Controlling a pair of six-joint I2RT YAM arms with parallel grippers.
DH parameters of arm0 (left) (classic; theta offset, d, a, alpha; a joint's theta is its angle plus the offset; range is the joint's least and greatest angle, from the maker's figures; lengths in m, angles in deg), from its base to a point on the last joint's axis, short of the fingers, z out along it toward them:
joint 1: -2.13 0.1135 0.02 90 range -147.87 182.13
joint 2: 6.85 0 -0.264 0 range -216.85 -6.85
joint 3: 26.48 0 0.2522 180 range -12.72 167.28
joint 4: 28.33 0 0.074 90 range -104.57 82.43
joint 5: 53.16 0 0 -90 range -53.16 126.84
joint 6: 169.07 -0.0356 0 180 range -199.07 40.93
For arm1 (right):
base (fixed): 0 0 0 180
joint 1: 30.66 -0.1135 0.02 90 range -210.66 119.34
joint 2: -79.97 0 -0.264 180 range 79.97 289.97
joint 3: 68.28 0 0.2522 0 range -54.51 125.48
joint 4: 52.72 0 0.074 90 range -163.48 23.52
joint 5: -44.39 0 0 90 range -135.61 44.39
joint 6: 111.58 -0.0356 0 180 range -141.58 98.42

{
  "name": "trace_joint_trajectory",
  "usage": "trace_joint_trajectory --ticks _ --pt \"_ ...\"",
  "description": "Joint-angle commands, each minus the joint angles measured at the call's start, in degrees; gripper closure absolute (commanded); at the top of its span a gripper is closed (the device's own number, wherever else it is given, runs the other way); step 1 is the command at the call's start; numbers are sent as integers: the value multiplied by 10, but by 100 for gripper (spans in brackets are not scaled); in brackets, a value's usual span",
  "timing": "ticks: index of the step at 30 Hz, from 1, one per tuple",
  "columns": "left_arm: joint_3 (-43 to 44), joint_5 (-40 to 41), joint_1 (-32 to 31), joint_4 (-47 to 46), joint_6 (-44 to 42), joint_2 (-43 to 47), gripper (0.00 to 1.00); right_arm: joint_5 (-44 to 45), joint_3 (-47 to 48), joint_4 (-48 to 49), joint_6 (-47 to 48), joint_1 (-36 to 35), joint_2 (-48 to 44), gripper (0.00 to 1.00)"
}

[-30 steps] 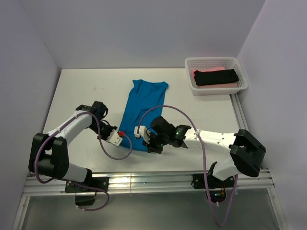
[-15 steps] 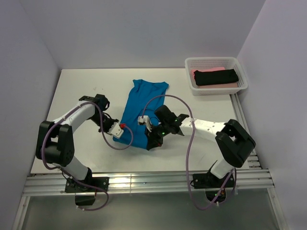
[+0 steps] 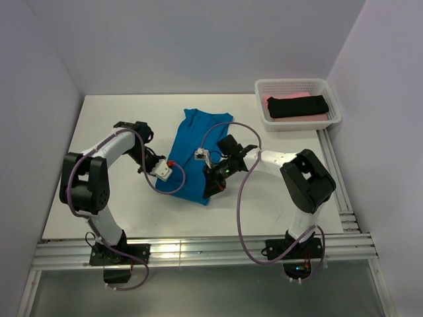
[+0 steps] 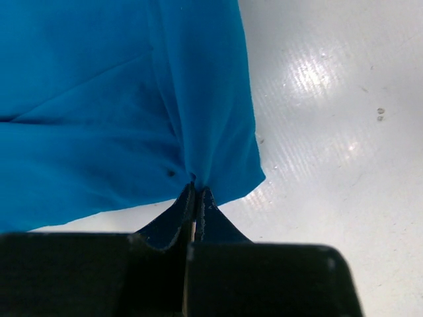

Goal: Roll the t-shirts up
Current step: Roll the tshirt

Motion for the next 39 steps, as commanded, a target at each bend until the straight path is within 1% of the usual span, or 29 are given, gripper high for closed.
trace_joint_trajectory --ticks 1,5,20,30,39 --pt "40 -3 5 25 -21 -15 100 -21 21 -8 -1 15 4 100" --pt "59 -5 6 23 -20 -31 100 -5 23 12 -20 31 16 100" --pt "111 -4 13 6 -3 -75 100 40 64 8 -33 75 41 100" --pt "159 -3 17 -5 11 -112 100 62 88 -7 -26 87 60 100" --pt "180 -3 18 -22 22 -132 100 81 108 -13 -26 98 83 100"
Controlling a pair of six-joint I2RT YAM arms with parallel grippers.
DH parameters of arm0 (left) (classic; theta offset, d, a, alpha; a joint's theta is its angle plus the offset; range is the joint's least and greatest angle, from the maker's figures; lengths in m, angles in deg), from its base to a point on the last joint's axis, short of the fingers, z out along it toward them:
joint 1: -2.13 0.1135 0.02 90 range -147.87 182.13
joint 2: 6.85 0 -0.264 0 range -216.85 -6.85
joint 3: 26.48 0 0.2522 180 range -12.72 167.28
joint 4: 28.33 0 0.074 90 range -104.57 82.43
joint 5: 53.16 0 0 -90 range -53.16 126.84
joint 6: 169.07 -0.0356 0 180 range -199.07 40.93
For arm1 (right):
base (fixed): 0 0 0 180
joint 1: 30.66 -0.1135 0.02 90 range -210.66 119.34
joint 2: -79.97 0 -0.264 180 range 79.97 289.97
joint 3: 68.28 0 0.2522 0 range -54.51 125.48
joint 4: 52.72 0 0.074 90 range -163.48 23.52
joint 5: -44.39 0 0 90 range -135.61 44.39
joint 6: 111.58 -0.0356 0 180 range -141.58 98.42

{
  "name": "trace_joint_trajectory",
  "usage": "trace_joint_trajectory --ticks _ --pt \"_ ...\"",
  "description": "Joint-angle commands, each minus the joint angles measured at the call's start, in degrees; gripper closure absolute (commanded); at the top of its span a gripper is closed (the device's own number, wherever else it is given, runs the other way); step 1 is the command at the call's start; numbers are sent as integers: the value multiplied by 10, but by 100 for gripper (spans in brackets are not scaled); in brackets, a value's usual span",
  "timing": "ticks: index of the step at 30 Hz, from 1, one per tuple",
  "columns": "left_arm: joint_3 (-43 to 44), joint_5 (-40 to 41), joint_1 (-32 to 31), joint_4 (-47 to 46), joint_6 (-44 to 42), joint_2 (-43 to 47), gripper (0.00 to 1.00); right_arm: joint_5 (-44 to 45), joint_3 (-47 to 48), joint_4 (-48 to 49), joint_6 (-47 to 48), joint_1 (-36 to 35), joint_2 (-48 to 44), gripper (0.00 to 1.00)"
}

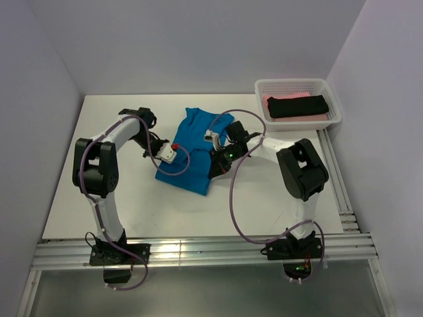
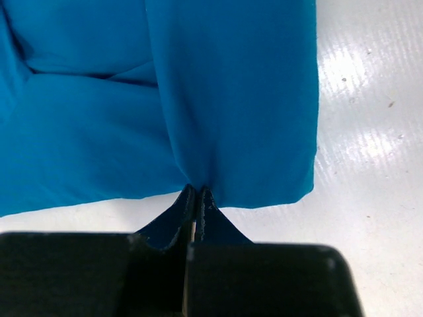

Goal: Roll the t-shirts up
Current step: Roll the tshirt

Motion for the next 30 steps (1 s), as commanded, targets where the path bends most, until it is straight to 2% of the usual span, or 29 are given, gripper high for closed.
trace_joint_trajectory --ticks 1,6,12,23,28,30 --pt "23 -1 6 -9 5 -9 100 16 26 -7 2 9 11 100" --pt "19 3 6 -26 11 -21 100 29 38 -10 -4 14 26 100" --pt "-14 10 7 -90 24 -18 100 65 39 1 -23 15 26 100" --pt "-11 5 10 -112 32 -29 98 131 42 17 -60 15 29 100" --pt "-30 12 10 -145 37 -20 86 149 52 14 -78 15 34 96" --pt "-47 16 10 -159 39 -9 75 161 52 15 -84 14 29 94"
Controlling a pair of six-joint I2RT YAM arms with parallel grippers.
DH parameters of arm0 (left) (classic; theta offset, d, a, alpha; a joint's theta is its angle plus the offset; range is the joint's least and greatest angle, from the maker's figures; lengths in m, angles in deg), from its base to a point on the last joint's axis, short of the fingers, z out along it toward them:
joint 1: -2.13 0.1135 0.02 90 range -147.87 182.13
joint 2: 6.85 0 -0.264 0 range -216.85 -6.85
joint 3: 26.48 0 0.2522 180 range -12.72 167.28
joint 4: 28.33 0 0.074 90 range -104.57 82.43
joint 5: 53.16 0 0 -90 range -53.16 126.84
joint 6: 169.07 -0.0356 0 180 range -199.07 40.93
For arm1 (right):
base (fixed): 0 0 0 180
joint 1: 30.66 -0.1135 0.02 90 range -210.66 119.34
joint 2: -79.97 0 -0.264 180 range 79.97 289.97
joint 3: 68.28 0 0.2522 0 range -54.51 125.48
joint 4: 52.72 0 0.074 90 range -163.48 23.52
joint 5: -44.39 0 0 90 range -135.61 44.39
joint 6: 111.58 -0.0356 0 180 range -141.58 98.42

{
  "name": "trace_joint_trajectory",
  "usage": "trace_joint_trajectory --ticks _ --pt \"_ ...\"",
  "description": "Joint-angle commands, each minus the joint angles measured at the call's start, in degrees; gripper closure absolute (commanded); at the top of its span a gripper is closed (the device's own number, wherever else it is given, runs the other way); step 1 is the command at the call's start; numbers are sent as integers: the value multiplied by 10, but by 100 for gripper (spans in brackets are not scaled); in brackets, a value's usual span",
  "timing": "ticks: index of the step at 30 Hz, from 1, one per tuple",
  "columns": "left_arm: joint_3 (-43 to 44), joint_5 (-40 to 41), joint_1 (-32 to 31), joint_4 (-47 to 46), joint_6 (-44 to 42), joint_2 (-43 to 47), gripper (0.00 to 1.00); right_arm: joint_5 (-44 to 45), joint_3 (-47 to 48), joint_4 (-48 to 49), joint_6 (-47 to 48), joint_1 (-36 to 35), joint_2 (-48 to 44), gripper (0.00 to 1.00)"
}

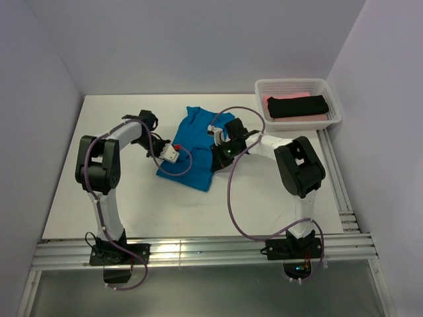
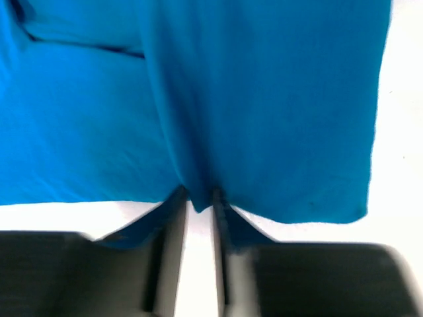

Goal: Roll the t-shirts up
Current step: Roll the tshirt

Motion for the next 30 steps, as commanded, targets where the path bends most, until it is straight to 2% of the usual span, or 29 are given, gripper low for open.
trace_joint_trajectory --ticks 1,3,8,9,15,17,20,23,28,30 --pt "-21 14 8 -40 5 24 70 34 19 0 -18 4 -4 93" --pt "-34 14 9 -52 11 35 59 35 14 3 -20 5 -11 92" --pt "-46 7 8 -69 16 53 46 46 11 2 -31 5 -24 84" --pt "-44 5 8 -70 19 57 41 47 11 1 -33 5 -29 82" --pt "-27 -15 9 -59 39 84 38 93 -8 16 -47 5 -76 68" --pt "-32 -22 8 -67 45 107 25 108 -16 32 -51 5 -91 67" --pt "-61 -8 9 -127 68 142 22 128 -32 52 -65 5 -122 67" --pt "-91 5 11 -164 88 171 1 140 -58 74 -75 4 -155 65" --pt "-155 21 12 -254 183 232 1 168 -120 123 -96 4 -214 64" --pt "-168 24 13 -260 204 251 1 174 -146 142 -102 1 -247 64"
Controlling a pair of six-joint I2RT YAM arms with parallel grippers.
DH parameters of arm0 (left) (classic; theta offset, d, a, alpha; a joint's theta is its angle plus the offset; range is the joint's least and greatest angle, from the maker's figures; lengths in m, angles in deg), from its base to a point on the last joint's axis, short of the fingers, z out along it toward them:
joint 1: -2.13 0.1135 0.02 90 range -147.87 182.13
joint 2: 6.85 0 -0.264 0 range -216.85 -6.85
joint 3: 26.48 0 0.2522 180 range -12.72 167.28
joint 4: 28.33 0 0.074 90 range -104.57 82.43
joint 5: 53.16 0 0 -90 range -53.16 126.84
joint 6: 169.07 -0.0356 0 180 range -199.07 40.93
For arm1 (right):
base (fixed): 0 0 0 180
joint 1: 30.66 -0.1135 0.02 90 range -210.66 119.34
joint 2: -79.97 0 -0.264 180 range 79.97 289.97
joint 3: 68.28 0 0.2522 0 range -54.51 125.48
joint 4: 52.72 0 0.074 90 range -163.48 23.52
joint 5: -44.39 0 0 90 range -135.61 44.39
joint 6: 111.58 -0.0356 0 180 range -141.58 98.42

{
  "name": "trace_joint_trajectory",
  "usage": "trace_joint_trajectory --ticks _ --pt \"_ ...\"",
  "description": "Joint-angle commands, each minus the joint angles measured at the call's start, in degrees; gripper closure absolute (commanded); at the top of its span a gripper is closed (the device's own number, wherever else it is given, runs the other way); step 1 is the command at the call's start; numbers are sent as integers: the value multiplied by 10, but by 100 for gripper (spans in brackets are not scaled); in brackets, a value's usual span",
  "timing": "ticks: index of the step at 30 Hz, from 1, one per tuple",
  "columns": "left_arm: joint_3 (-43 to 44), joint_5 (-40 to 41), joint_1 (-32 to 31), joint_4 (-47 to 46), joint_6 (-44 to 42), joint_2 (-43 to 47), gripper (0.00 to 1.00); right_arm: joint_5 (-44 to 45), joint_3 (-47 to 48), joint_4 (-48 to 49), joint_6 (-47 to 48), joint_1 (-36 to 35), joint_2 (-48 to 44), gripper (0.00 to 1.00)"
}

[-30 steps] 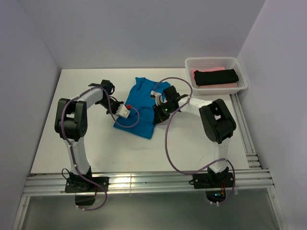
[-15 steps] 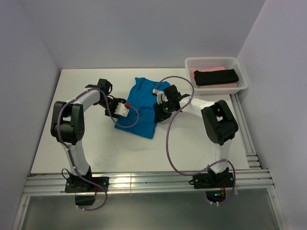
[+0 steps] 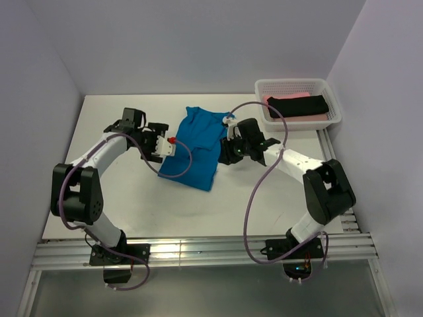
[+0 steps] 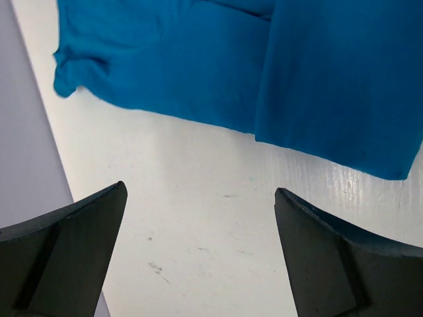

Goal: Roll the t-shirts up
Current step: Roll the tshirt

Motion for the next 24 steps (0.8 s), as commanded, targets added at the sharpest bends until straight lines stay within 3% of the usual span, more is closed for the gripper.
trace_joint_trajectory --ticks 1,9,13,14,18,19,21,23,24 --pt "-33 7 3 -59 73 66 0 29 -32 55 -22 -2 -60 63" --pt "-145 -5 3 -195 228 254 1 142 -66 67 -35 -57 -195 61" --pt "-121 39 3 -207 362 299 1 220 -62 50 -28 -109 -262 60" --pt "-109 52 3 -202 414 301 1 234 -71 54 -24 -134 -293 54" --pt "-78 67 11 -190 513 319 1 302 -120 92 -29 -176 -377 43" --pt "-95 56 20 -241 551 353 0 310 -138 111 -45 -180 -408 27" --pt "-165 63 22 -312 586 396 0 323 -146 111 -60 -181 -432 23" --pt "-229 66 22 -410 601 458 1 323 -144 92 -67 -181 -461 13" --pt "-246 66 22 -437 601 493 0 328 -145 80 -74 -181 -471 0"
